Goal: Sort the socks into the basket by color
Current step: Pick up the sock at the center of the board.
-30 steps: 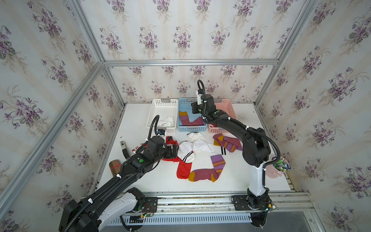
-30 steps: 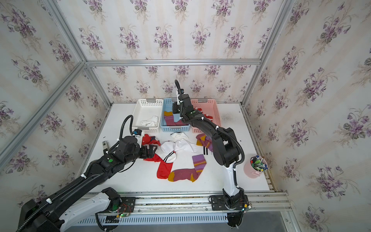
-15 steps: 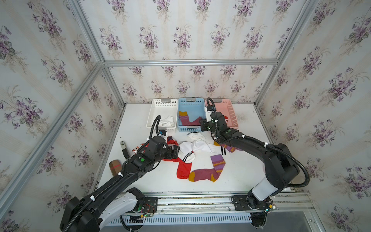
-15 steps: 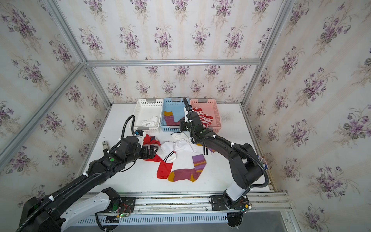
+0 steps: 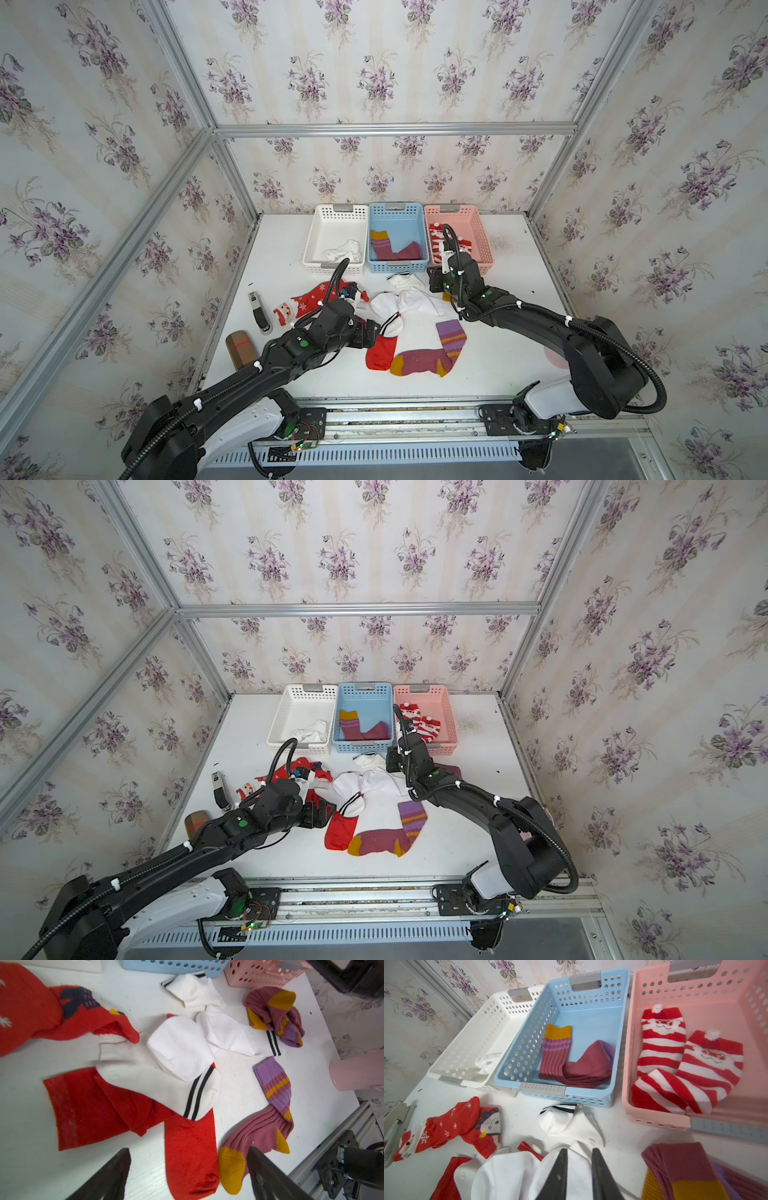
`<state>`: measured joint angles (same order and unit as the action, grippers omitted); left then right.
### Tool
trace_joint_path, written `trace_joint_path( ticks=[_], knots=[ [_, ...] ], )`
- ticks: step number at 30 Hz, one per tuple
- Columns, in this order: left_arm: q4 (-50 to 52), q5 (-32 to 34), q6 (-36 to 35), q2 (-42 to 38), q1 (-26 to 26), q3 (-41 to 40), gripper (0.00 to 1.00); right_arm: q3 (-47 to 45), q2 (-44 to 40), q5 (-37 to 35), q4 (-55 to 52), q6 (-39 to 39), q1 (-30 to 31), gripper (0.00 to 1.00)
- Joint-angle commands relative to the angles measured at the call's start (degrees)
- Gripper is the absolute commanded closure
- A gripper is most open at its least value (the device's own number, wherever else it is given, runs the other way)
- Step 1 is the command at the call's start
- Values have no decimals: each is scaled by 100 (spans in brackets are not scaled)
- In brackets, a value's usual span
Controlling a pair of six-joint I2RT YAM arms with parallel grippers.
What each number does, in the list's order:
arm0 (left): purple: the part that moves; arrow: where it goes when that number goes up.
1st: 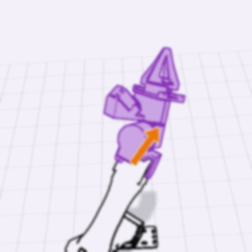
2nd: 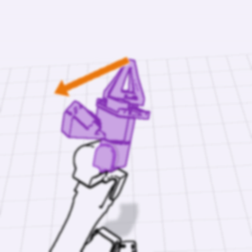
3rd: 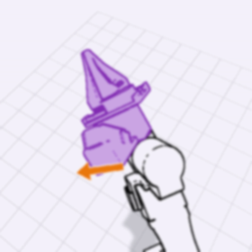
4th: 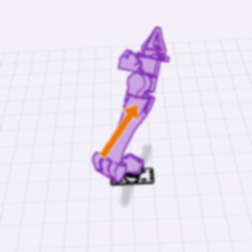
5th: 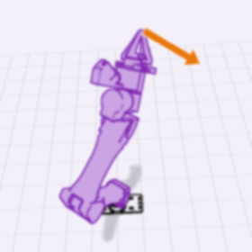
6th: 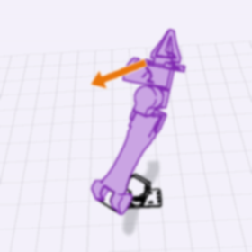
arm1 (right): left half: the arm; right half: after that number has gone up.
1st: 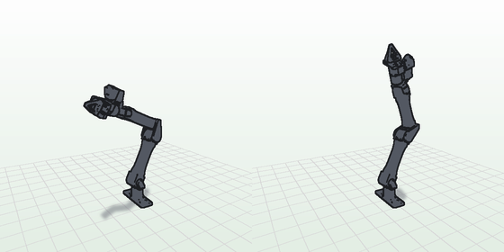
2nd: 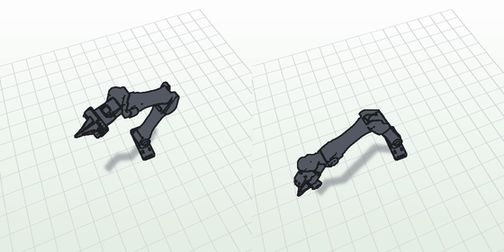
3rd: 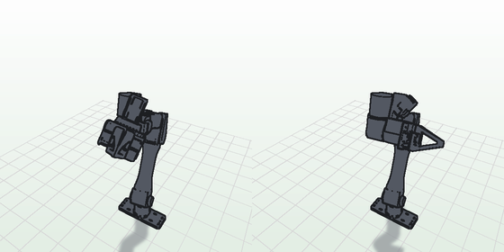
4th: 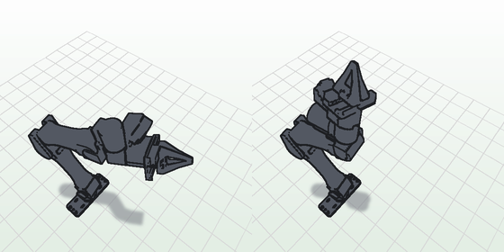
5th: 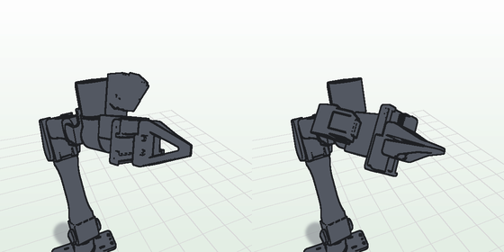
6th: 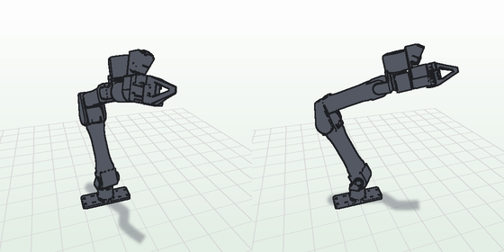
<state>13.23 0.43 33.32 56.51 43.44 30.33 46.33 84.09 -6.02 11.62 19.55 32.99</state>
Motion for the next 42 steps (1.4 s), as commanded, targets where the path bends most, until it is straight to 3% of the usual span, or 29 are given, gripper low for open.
trace_joint_path(
  ticks=[1, 8, 21, 27, 42],
  knots=[
    [-334, 334, 472, 68, 380, -137, 15, 28, 49, -147, 53, 79, -8, 78],
    [-644, 966, 1005, 375, 1468, -207, 21, -14, 41, -244, 119, 143, -82, 78],
    [-1666, 771, 1321, 2205, 2490, 237, 37, -402, -536, -338, 9, 154, -394, 77],
    [-1649, 774, 1400, 2894, 2599, 561, 44, -532, -788, -369, -93, 136, -432, 76],
    [-1353, 911, 1289, 3023, 2599, 754, 74, -629, -1067, -400, -153, 94, -486, 76]
  ],
)
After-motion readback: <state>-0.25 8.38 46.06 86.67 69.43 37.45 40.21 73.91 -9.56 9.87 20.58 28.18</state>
